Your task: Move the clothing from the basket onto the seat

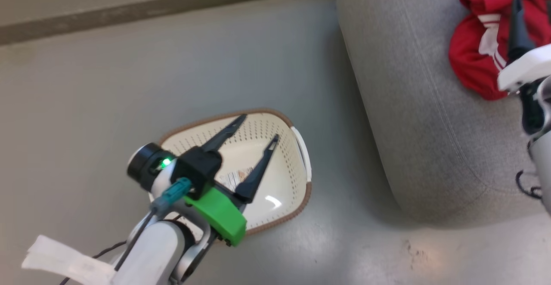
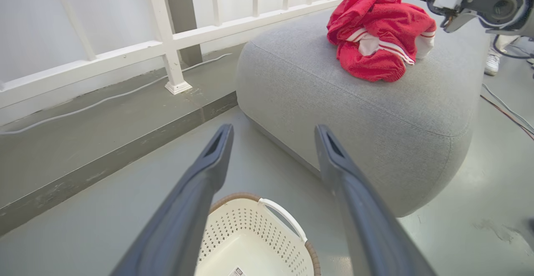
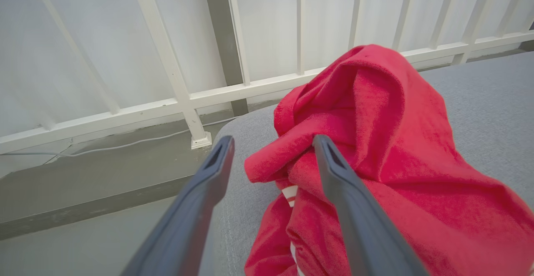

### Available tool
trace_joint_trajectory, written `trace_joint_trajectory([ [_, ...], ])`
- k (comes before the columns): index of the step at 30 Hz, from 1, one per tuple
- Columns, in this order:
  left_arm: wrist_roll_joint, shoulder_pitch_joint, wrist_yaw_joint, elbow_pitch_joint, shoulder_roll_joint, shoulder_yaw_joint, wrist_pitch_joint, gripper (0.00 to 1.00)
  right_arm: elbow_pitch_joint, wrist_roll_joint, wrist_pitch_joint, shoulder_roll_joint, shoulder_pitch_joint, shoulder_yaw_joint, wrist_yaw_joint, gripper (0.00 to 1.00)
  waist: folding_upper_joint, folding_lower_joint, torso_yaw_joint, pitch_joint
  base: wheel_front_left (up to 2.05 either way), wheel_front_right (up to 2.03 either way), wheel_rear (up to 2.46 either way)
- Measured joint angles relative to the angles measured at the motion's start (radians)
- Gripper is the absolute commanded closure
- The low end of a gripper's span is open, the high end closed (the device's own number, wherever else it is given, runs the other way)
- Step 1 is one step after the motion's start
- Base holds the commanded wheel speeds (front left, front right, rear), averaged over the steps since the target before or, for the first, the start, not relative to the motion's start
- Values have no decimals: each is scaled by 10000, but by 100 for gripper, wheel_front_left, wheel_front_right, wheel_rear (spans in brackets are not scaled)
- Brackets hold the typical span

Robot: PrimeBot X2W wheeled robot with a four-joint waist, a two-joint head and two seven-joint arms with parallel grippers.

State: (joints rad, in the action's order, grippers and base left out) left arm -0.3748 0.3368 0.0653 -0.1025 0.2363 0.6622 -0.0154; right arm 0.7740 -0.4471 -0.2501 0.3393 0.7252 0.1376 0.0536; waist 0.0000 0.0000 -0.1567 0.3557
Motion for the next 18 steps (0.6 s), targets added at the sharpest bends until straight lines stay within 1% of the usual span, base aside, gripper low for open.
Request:
trace_joint_trajectory([
  [3, -38, -200, -261, 155, -6, -278, 196, 0, -234, 178, -2, -171, -374, 167, 90, 0, 0, 0, 115, -362, 0, 0, 0],
  [5, -240, -354, -393, 263, -13, -462, 280, 0, -393, 199, 0, -345, -624, 355, 186, 0, 0, 0, 206, -602, 0, 0, 0],
  [9, -376, -681, -715, 403, -27, -777, 470, 0, -984, 274, -2, -773, -1109, 541, 255, 0, 0, 0, 420, -1053, 0, 0, 0],
  [16, -594, -1286, -1396, 646, -29, -1547, 773, 0, -1588, 368, -2, -1262, -2161, 846, 257, 0, 0, 0, 872, -1740, 0, 0, 0],
  [18, -646, -1520, -1546, 742, 6, -1971, 895, 0, -1810, 474, -2, -1427, -2476, 1007, 257, 0, 0, 0, 1065, -1992, 0, 0, 0],
])
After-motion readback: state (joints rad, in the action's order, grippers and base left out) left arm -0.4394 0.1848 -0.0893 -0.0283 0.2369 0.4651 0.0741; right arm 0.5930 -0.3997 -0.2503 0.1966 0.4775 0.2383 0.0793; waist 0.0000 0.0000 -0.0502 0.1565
